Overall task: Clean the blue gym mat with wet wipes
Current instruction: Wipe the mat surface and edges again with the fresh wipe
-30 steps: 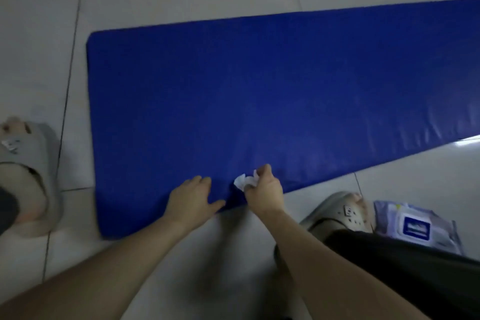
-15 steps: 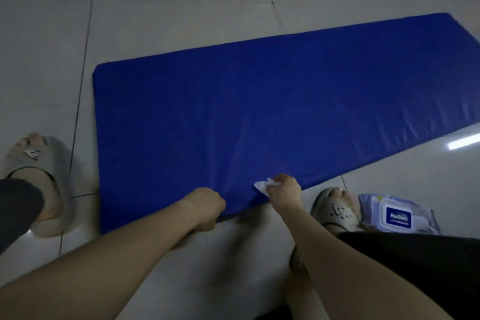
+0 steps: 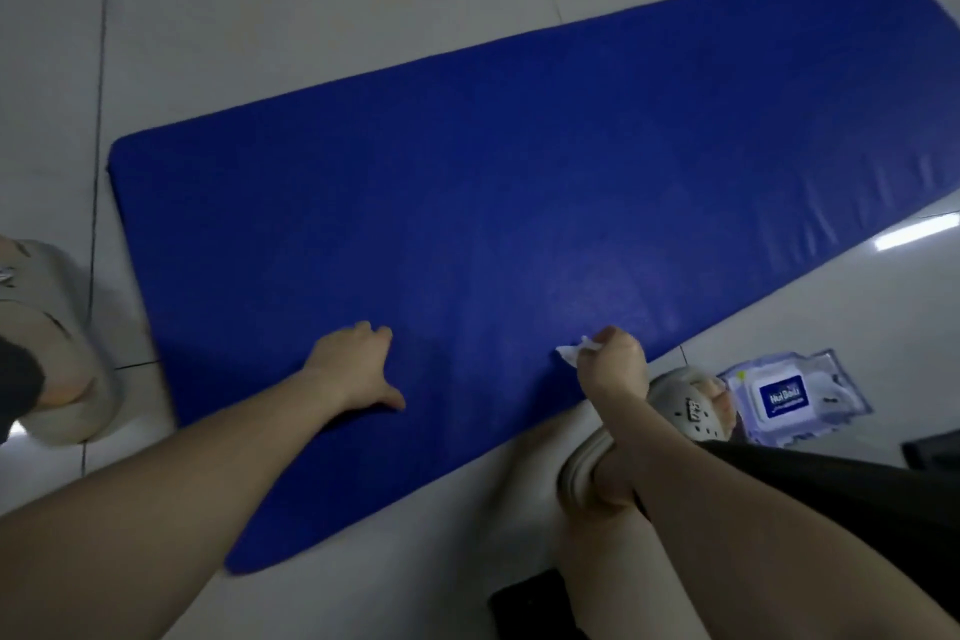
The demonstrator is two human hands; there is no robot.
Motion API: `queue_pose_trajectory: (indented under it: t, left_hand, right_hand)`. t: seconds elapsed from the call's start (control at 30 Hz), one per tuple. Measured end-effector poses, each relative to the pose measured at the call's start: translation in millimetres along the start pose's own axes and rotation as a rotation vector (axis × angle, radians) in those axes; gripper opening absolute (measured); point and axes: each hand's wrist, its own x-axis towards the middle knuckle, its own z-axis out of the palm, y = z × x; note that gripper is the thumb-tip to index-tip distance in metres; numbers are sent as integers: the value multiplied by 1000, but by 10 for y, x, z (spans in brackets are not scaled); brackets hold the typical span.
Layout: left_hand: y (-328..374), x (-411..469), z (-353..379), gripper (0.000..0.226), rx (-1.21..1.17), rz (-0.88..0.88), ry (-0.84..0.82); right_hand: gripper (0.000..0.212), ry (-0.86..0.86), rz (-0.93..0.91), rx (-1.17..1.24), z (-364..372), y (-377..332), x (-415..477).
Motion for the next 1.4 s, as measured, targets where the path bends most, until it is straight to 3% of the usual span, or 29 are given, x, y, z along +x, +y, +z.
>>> queue_pose_trajectory:
  t: [0.17, 0.4, 0.5, 0.67, 0.77, 0.83, 1.03, 1.17, 1.4]
  left_hand:
    - [-31, 300, -33, 120, -46, -113, -104]
    - [-5, 391, -70, 119, -29, -126, -135]
    - [20, 395, -95, 115, -16, -117, -141]
    - [36, 393, -114, 113, -3, -124, -146]
    - [36, 400, -103, 114, -1, -126, -139]
    - [35, 401, -104, 112, -7, -125, -140]
    - [29, 399, -117, 112, -16, -122, -153]
    - [35, 407, -124, 112, -15, -121, -157]
    - [36, 433, -126, 110, 11, -114, -157]
  right_hand:
    - [30, 84, 24, -45, 93, 111, 150]
    - [35, 71, -96, 21, 344, 135, -174]
    - [38, 9, -246, -86, 526, 78, -497]
    - [36, -250, -600, -109, 1045, -182, -1263]
    - [35, -213, -715, -173, 1000, -154, -1140]
    - [32, -134, -675, -186, 829, -84, -825]
    - [29, 167, -302, -236, 51, 234, 230]
    - [26, 182, -136, -141, 38, 156, 280]
    - [26, 47, -330, 8, 619, -250, -521]
